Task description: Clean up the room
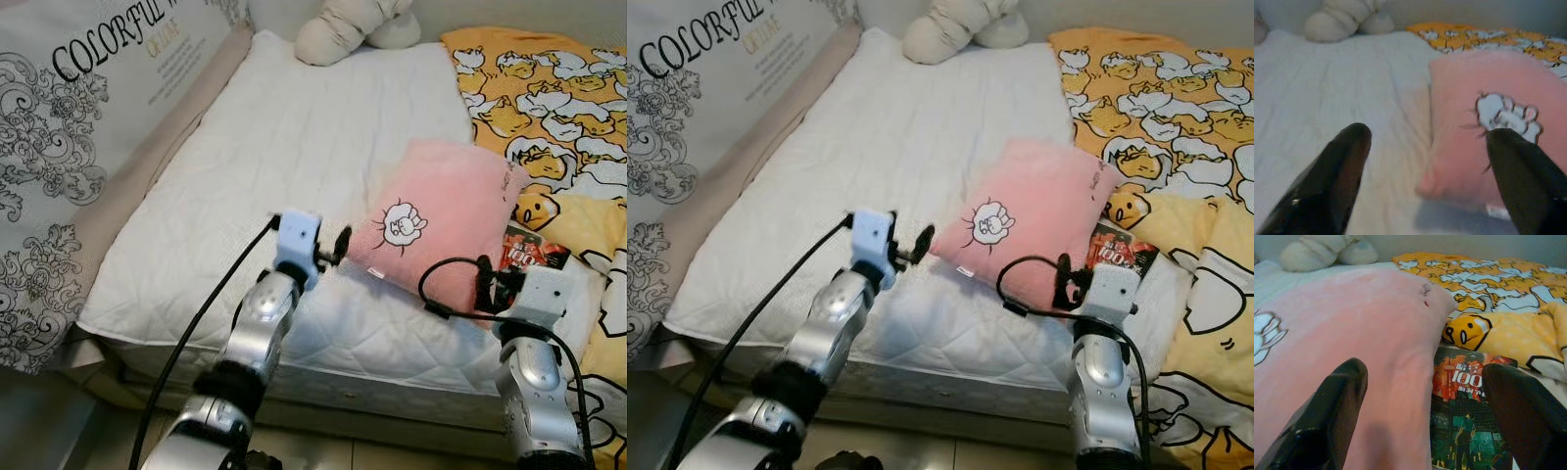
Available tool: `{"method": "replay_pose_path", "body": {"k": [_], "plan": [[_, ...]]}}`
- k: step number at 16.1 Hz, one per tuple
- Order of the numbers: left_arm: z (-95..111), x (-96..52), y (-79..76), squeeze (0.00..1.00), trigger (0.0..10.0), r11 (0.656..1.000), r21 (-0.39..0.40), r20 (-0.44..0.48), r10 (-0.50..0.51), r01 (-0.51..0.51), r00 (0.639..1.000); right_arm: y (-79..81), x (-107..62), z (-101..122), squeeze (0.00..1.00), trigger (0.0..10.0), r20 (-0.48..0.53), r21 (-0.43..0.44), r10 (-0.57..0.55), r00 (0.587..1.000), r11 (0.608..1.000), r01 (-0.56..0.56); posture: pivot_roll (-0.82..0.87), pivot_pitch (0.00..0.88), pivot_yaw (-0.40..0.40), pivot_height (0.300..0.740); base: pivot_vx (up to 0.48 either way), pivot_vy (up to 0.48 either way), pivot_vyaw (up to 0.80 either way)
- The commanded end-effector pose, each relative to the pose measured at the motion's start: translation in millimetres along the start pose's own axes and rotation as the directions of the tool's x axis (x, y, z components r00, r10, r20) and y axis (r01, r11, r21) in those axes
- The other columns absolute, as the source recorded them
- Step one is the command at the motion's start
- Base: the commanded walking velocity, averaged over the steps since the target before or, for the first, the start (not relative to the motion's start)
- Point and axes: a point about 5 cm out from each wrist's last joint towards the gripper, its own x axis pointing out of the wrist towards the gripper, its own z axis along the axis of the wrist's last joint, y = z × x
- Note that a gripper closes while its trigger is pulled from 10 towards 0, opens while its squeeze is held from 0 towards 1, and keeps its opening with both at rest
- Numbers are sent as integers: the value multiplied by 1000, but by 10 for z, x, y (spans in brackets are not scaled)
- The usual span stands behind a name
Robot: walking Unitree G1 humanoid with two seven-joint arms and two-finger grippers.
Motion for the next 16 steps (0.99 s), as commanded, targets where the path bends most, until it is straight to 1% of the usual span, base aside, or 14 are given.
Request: {"method": "replay_pose_path", "body": {"k": [1,2,3,5,6,8,9,10,11,12,13,14,15,16], "plan": [[42,-5,21,1000,10000,1000,0,24,3,-3,1000,0,-8,22,1000,10000,0,-27,13,1000,1000,-13,-54,0,32,740,0,0,0],[42,-7,28,1000,10000,1000,-4,24,5,-5,1000,-33,-28,9,1000,10000,-5,-53,9,1000,999,-9,-53,0,26,740,0,0,0],[40,-7,27,1000,10000,1000,6,21,-1,1,1000,-51,-46,-15,1000,10000,-15,-61,9,1000,998,-10,-51,0,23,740,0,0,0],[44,-21,18,1000,10000,1000,18,28,-22,21,999,-37,-56,-35,1000,10000,-24,-97,25,999,995,-27,-45,0,21,740,0,0,0],[31,-20,9,1000,10000,1000,4,20,-25,25,999,-18,-44,-13,1000,10000,-15,-88,18,1000,996,-19,-46,0,22,740,0,0,0],[20,-21,3,1000,10000,999,10,15,-31,31,999,-16,-32,-8,1000,10000,-15,-82,9,1000,997,-11,-46,0,22,740,0,0,0],[5,-18,-13,1000,10000,999,-13,10,-46,46,999,31,-14,18,1000,10000,-4,-137,42,999,990,-42,-48,0,22,740,0,0,0],[3,-12,-14,0,10000,998,-25,11,-50,51,999,55,-10,13,816,10000,-15,-149,57,998,987,-58,-52,0,23,740,0,0,-625],[2,-10,-11,0,10000,998,-27,10,-50,51,999,60,-9,11,816,10000,-19,-151,60,998,987,-62,-52,0,23,740,0,0,-625],[9,6,-4,0,10000,999,-29,10,-41,41,999,61,2,37,0,10000,-3,-162,61,998,985,-61,-61,0,21,740,0,0,-625],[17,28,0,0,10000,999,-25,5,-28,28,1000,36,24,80,0,10000,14,-153,49,999,987,-47,-64,0,19,740,0,0,0],[25,34,-9,0,10000,999,-29,10,-32,33,999,29,33,100,0,10000,25,-162,47,999,986,-42,-67,0,17,740,0,0,0],[36,46,-47,0,10000,997,-43,20,-56,56,998,38,61,102,0,10000,10,-195,51,999,980,-48,-71,0,17,740,0,0,0],[43,50,-58,0,10000,998,-40,24,-56,57,998,38,64,111,0,10000,14,-179,38,999,983,-35,-71,0,17,740,0,0,-763]]}}
